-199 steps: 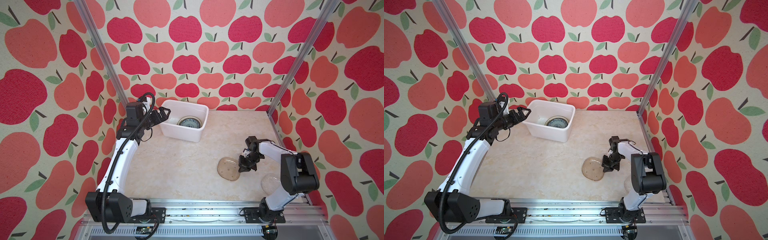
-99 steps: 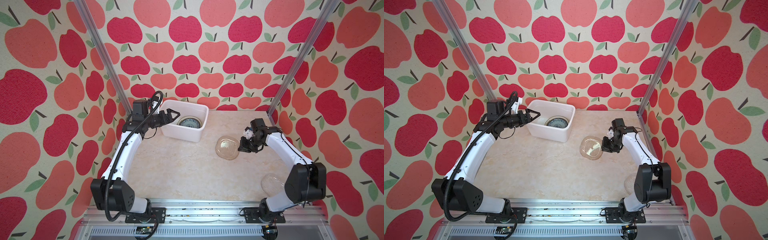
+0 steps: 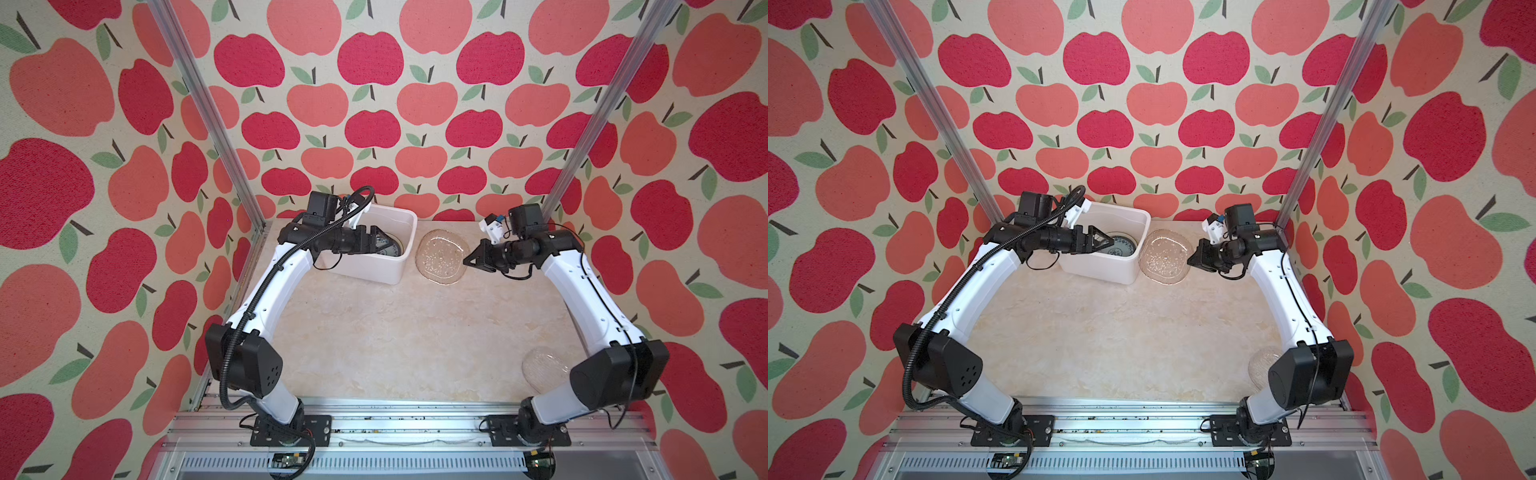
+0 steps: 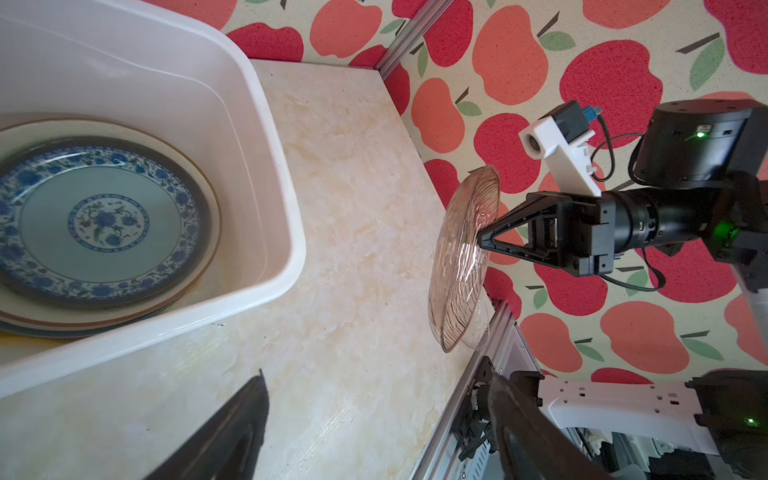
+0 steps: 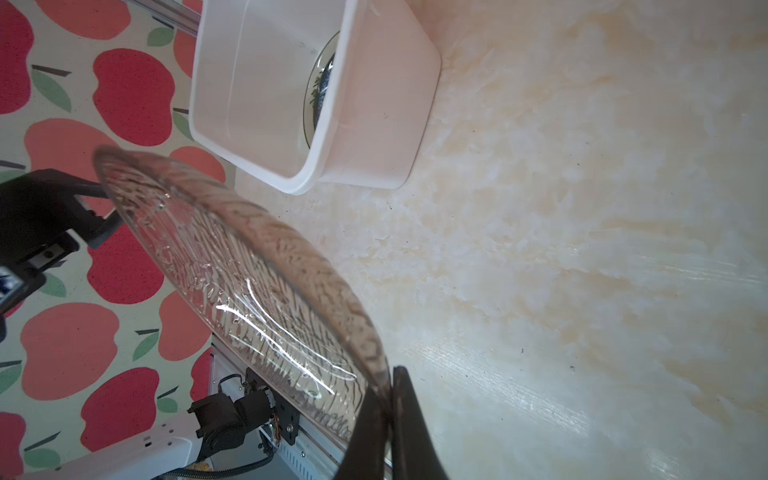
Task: Place the plates into the plastic bin on the countertop
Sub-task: 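Lift the pink plate upright with right gripper while left gripper reaches toward it, then close the left gripper on the pink plate rim beside the right gripper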
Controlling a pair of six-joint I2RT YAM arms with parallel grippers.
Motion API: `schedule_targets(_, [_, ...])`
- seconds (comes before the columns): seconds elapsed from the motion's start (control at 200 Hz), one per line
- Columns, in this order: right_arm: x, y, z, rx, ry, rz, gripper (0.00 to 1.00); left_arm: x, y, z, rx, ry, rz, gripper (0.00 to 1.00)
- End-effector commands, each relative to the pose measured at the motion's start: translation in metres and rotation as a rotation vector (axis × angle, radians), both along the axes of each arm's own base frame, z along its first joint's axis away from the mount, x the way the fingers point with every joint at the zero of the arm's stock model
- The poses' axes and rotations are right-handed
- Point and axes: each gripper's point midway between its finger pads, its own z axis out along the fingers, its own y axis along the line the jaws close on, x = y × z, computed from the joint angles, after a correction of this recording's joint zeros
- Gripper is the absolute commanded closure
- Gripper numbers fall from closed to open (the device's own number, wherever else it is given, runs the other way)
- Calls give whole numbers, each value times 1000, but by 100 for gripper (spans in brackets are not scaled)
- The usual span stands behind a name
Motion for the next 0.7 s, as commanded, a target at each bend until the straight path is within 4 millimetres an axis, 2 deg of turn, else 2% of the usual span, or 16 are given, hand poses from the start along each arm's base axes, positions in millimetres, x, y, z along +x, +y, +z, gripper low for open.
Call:
schedule_targets(0.0, [-4, 16, 9, 39, 31, 30, 100, -2, -14, 7, -7, 12, -34, 20])
schedule_targets(0.135, [-4, 30, 13, 68, 31, 44, 100, 1, -27, 0, 13, 7, -51, 24])
schedule_targets(0.24, [-6, 36, 12, 68, 40, 52, 100, 6, -33, 0, 4, 5, -49, 31])
schedule_targets(0.44, [-5, 40, 10, 76, 60, 45, 100, 9, -41, 2, -14, -6, -53, 51])
schedule_targets(0.54, [-5, 37, 6, 55, 70, 29, 100, 12, -36, 2, 13, -21, -17, 50])
schedule_targets(0.695, [-6, 33, 2, 39, 77, 6, 100, 26, -5, 5, 52, -81, 142, 42])
